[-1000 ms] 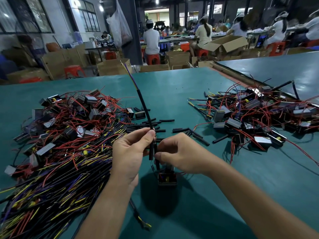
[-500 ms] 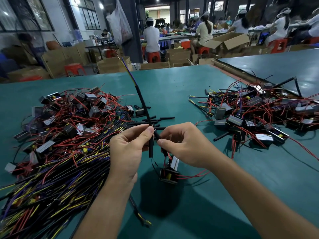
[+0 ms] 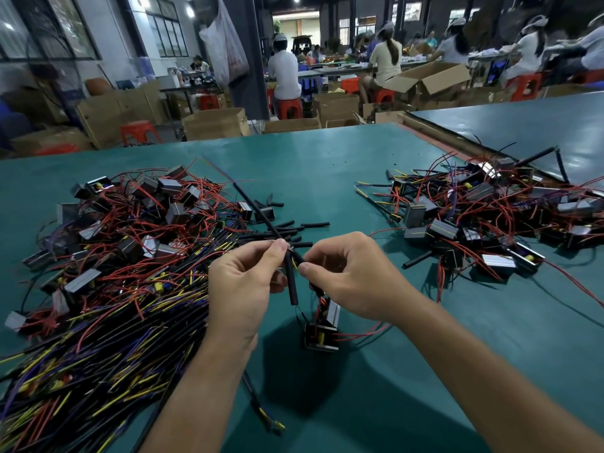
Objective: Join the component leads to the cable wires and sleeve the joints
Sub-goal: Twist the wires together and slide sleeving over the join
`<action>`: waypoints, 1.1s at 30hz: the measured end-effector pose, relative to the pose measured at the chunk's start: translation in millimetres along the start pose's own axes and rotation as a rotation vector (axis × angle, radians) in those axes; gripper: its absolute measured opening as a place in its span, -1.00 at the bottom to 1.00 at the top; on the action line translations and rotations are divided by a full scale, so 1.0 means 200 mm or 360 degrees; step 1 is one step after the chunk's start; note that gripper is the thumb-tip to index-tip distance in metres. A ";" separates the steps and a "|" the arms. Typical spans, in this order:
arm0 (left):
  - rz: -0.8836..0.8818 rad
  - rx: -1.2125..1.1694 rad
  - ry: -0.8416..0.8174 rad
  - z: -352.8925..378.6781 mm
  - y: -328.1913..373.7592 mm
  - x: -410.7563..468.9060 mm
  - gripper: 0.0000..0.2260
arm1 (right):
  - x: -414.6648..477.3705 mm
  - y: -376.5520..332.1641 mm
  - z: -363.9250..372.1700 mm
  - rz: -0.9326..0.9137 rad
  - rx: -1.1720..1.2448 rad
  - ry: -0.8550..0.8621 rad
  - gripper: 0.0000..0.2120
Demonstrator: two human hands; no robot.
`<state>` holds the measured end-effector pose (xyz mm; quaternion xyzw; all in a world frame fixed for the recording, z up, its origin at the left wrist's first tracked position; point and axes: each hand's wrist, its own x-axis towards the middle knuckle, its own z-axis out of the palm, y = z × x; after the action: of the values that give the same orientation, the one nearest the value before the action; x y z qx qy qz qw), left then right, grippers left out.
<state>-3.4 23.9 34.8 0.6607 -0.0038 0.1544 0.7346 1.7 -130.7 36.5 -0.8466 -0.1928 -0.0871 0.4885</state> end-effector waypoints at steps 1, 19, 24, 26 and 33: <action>0.0012 0.0015 0.0001 0.00 0.00 0.00 -0.82 | 0.00 0.00 0.00 0.0003 0.0006 0.0007 -0.82; 0.0220 0.0125 -0.0046 0.02 -0.02 -0.01 -0.86 | 0.00 -0.03 -0.02 0.0388 0.0509 -0.0514 -0.76; -0.0090 -0.0123 -0.0077 0.00 -0.02 -0.01 -0.91 | -0.03 -0.01 -0.03 0.0338 0.0486 -0.0795 -0.83; -0.0239 -0.0315 -0.0133 0.00 -0.01 -0.01 -0.91 | -0.04 -0.03 -0.01 0.0320 0.0569 -0.0813 -0.86; -0.0391 -0.0454 -0.0149 -0.02 -0.02 0.01 -0.80 | -0.02 -0.13 0.03 0.0501 0.0528 -0.0471 -0.80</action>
<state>-2.0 27.1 30.8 0.5518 0.0208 0.0307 0.8331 -12.7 -115.9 52.5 -0.7781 -0.1397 0.1472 0.5945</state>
